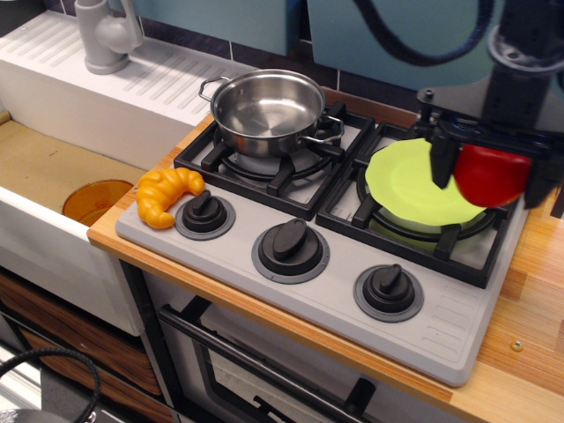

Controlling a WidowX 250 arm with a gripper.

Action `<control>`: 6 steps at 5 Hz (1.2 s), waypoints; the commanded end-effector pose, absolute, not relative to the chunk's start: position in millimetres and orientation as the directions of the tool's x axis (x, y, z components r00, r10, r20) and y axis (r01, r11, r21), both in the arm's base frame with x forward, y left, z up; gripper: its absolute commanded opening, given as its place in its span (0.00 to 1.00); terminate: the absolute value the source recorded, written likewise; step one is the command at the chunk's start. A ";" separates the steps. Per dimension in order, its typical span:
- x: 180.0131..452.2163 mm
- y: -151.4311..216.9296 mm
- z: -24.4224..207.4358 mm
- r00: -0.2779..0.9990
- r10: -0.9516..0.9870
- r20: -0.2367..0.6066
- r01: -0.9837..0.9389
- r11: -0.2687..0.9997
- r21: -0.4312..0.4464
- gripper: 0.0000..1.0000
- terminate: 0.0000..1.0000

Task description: Put apple on plate and crossaint in pot or pan on stove

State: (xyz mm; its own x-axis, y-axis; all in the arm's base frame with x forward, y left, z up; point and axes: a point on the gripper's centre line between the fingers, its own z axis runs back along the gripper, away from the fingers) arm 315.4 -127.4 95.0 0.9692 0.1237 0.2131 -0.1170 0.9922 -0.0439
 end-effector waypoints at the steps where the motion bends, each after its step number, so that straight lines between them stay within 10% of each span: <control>1: 347.7 -109.7 99.6 0.946 0.087 0.312 -0.067 0.995 -0.074 0.00 0.00; 4: 356.3 -110.5 83.5 0.936 0.084 0.341 -0.055 0.994 -0.093 0.00 0.00; 5: 353.4 -116.9 77.9 0.935 0.102 0.340 -0.073 0.993 -0.097 1.00 0.00; 6: 350.4 -119.2 80.5 0.935 0.100 0.339 -0.073 0.993 -0.093 1.00 0.00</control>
